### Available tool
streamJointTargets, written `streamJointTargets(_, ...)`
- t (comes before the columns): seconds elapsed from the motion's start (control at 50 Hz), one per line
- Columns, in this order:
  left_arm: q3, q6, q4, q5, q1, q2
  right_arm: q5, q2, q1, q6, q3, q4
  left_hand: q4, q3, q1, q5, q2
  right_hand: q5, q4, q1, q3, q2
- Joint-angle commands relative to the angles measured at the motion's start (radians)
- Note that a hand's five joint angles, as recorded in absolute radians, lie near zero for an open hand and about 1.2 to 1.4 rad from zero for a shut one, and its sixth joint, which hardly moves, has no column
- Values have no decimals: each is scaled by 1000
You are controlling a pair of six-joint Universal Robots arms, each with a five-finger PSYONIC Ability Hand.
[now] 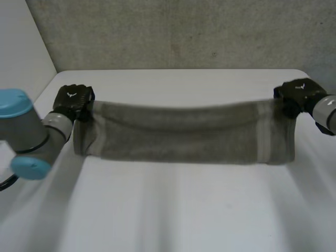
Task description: Fold the towel.
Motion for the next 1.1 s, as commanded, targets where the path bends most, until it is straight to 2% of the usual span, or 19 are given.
streamJointTargets(0.02, 209, 4, 13, -101, -26, -167, 113, 60, 38, 85, -23, -217, 178, 180, 223, 203, 180, 55, 62, 67, 56, 67)
streamJointTargets(0.1, 286, 4, 56, -101, -29, -236, 132, 94, 46, 85, -48, -224, 178, 180, 223, 203, 180, 55, 62, 67, 56, 67)
streamJointTargets(0.12, 286, 4, 56, -101, -29, -236, 138, 114, 52, 85, -65, -224, 178, 180, 223, 203, 180, -49, -42, -36, -48, -37)
streamJointTargets(0.14, 298, 4, 73, -97, -32, -251, 138, 114, 52, 85, -65, -224, -92, -90, -47, -67, -90, -50, -43, -37, -49, -38)
streamJointTargets(0.16, 308, 4, 82, -93, -38, -264, 144, 131, 58, 83, -77, -221, -793, -791, -747, -767, -790, -736, -729, -723, -735, -724)
streamJointTargets(0.18, 308, 4, 82, -93, -38, -264, 147, 147, 64, 80, -83, -217, -800, -798, -754, -774, -797, -1167, -1160, -1154, -1166, -1155)
streamJointTargets(0.2, 312, 7, 87, -92, -46, -274, 147, 148, 64, 80, -83, -217, -1044, -1042, -999, -1019, -1042, -1167, -1160, -1154, -1166, -1155)
streamJointTargets(0.28, 302, 38, 99, -92, -64, -287, 153, 164, 75, 72, -80, -217, -1040, -1038, -995, -1015, -1038, -1167, -1160, -1154, -1166, -1155)
streamJointTargets(0.38, 279, 159, 124, -90, -72, -288, 176, 158, 78, 74, -68, -212, -1040, -1038, -995, -1015, -1038, -1167, -1160, -1154, -1166, -1155)
streamJointTargets(0.44, 269, 181, 124, -92, -72, -288, 208, 146, 81, 76, -44, -211, -1040, -1038, -995, -1015, -1038, -1167, -1160, -1154, -1166, -1155)
streamJointTargets(0.5, 245, 201, 124, -92, -74, -274, 234, 96, 83, 72, -7, -211, -1040, -1038, -995, -1015, -1038, -1167, -1160, -1154, -1166, -1155)
streamJointTargets(0.68, 122, 208, 111, -92, -58, -173, 230, -84, 80, 72, 140, -206, -1002, -1000, -957, -977, -1000, -1167, -1160, -1154, -1166, -1155)
streamJointTargets(0.72, 110, 210, 108, -92, -58, -170, 228, -110, 80, 72, 169, -206, -964, -962, -919, -939, -962, -1167, -1160, -1154, -1166, -1155)
streamJointTargets(0.76, 87, 210, 102, -92, -51, -164, 225, -129, 78, 71, 196, -206, -678, -676, -633, -653, -676, -1167, -1160, -1154, -1166, -1155)
streamJointTargets(0.9, 87, 212, 76, -92, 9, -161, 219, -179, 80, 69, 295, -197, -436, -434, -391, -411, -433, -1167, -1160, -1154, -1166, -1155)
streamJointTargets(1.04, 108, 205, -31, -75, 38, -156, 214, -173, 75, 72, 329, -188, -585, -583, -540, -560, -583, -1167, -1160, -1154, -1166, -1155)
streamJointTargets(1.06, 117, 205, -60, -57, 40, -156, 214, -168, 75, 72, 334, -188, -690, -688, -645, -665, -687, -1167, -1160, -1154, -1166, -1155)
streamJointTargets(1.08, 125, 202, -83, -41, 40, -156, 214, -168, 75, 72, 334, -188, -889, -887, -843, -863, -886, -1167, -1160, -1154, -1166, -1155)
streamJointTargets(1.1, 125, 202, -83, -41, 40, -156, 216, -167, 75, 72, 334, -188, -891, -889, -845, -865, -888, -1167, -1160, -1154, -1166, -1155)
